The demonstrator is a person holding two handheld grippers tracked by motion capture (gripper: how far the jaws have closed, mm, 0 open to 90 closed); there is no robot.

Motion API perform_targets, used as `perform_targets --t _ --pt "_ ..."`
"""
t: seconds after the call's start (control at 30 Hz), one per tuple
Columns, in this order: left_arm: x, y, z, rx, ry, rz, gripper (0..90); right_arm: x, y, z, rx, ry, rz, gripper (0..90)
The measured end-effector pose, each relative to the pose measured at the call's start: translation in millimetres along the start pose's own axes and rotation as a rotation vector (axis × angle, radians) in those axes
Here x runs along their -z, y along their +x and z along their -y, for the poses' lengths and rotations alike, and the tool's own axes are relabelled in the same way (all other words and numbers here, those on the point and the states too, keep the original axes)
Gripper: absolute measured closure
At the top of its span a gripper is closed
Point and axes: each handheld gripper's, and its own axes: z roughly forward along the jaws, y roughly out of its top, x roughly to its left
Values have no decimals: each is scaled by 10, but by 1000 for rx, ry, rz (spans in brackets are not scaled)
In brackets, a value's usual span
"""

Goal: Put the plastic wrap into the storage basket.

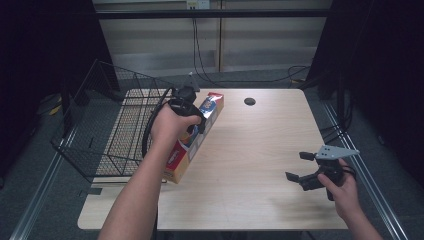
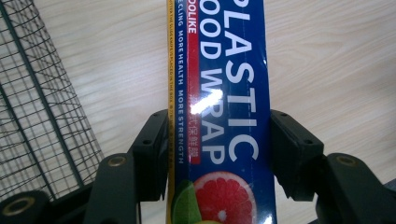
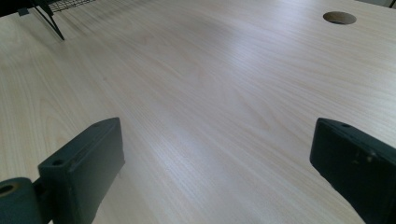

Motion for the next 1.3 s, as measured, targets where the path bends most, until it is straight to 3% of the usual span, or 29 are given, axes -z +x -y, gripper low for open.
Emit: perform_targets --t 0.3,0.8,0.93,1.3 --pt "165 85 -6 -7 3 -18 445 3 1 -1 -1 -1 3 27" --pt "389 227 9 42 -19 -32 446 -5 4 -2 1 -1 2 27" --pt "462 261 9 39 -21 -50 446 -12 5 -3 6 0 -3 27" --pt "652 320 15 57 -37 -49 446 -7 2 0 0 2 0 27"
